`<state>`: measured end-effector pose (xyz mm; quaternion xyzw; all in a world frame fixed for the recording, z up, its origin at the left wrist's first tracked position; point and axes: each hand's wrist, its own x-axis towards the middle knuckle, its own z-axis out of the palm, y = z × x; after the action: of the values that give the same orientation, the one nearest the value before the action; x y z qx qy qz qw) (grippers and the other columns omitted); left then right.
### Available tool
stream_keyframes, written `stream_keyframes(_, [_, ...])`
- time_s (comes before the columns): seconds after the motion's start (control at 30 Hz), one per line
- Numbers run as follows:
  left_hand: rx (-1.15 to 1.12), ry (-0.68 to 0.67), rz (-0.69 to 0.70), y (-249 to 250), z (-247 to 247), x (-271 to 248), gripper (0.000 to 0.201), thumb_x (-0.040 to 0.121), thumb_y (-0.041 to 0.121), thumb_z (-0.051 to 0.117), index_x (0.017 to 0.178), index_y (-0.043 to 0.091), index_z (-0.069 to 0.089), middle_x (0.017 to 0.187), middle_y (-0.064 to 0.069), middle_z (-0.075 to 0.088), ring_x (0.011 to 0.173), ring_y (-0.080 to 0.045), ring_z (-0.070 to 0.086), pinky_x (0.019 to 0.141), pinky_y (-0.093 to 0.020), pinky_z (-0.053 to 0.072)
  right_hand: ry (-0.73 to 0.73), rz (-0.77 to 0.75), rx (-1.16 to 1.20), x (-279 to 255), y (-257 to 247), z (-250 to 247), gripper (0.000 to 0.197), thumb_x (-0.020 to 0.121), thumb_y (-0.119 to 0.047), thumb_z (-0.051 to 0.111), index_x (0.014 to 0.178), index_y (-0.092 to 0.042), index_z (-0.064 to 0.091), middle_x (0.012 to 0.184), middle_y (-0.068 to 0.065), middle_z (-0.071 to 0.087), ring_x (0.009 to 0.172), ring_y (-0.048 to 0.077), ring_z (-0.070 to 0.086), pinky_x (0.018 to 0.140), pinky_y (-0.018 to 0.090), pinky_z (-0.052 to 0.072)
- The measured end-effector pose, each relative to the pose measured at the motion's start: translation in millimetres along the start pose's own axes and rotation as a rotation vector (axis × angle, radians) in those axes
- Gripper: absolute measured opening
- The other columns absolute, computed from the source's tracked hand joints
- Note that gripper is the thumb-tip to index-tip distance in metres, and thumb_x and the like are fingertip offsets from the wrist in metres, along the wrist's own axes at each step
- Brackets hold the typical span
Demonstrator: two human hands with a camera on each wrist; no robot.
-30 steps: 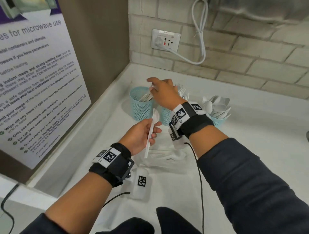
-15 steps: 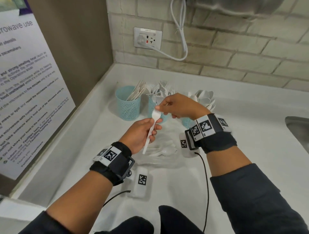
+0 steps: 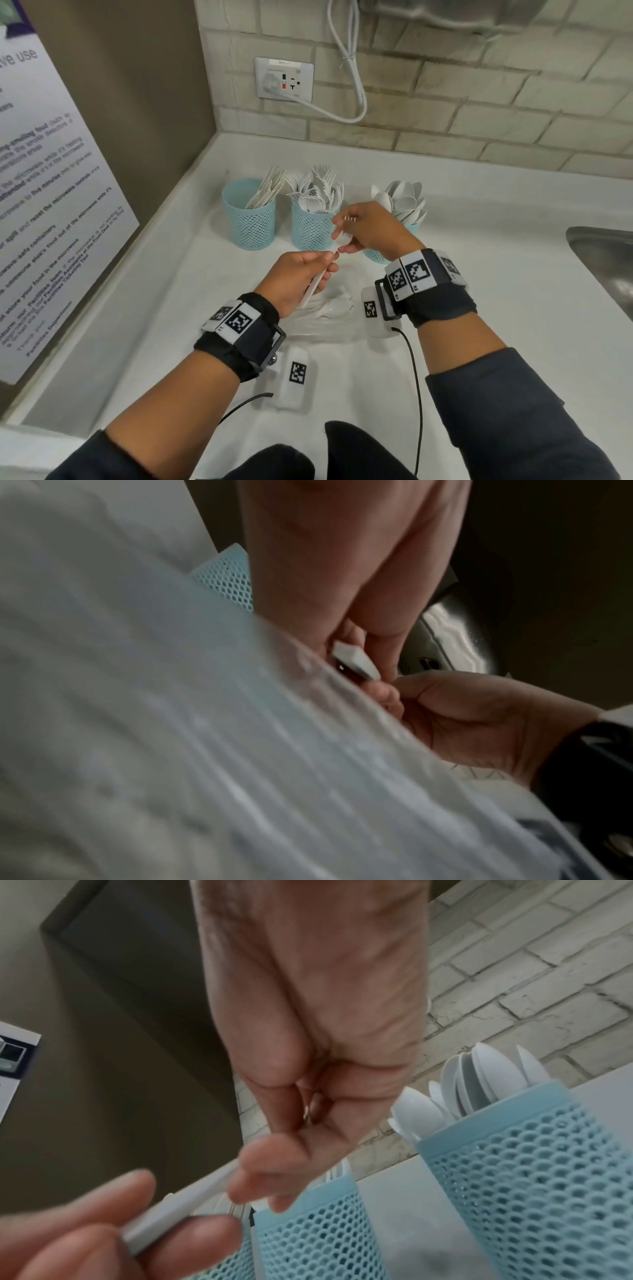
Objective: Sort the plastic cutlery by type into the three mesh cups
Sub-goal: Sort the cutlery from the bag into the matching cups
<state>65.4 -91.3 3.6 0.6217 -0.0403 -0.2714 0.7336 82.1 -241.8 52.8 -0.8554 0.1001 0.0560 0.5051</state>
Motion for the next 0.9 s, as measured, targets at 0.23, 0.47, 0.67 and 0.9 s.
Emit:
stream_keyframes(0.23, [0.215,0.048,0.041,-3.7,-3.4,3.3,0.015,0.089,0.023,0.061,0.094,0.010,0.066,0.074,0.002,0.058,0.062,-0.007,0.048,0.061,-0.012,0.045,0.542,-0.204,0.072,8.4,-4.1,-20.3,0.021,0.091,-0.001,0.050,0.080,-0.012,0.065,0.089,0.014,0.071,0.059,0.016,0.062,0.060,0.030,0.059])
stream_keyframes(0.47, [1.256,-0.145,0.030,-18.1,-9.6,1.7,0.042,0.082,0.030,0.068,0.119,0.013,0.058,0.119,0.000,0.059,0.108,-0.016,0.055,0.089,-0.020,0.040,0.969,-0.514,0.177,15.2,-36.0,-28.6,0.019,0.095,-0.017,0.051,0.097,-0.010,0.068,0.077,-0.006,0.060,0.064,0.005,0.052,0.064,0.038,0.058])
stream_keyframes(0.67, [1.422,-0.182,0.027,-21.1,-9.9,-1.0,0.050,0.083,0.027,0.067,0.128,0.012,0.052,0.128,-0.006,0.053,0.117,-0.023,0.052,0.100,-0.029,0.041,0.918,-0.728,-0.080,31.1,-43.6,-8.0,0.023,0.092,-0.015,0.052,0.101,-0.005,0.070,0.073,0.010,0.068,0.061,0.012,0.053,0.059,0.029,0.048])
stream_keyframes(0.9, [1.431,-0.184,-0.004,-21.7,-12.7,-0.1,0.045,0.082,0.029,0.067,0.124,0.015,0.054,0.126,-0.003,0.053,0.115,-0.022,0.053,0.101,-0.036,0.042,0.484,-0.503,-0.484,62.0,-24.1,10.7,0.028,0.098,-0.019,0.042,0.107,-0.008,0.066,0.094,0.018,0.070,0.091,0.034,0.062,0.076,0.036,0.048])
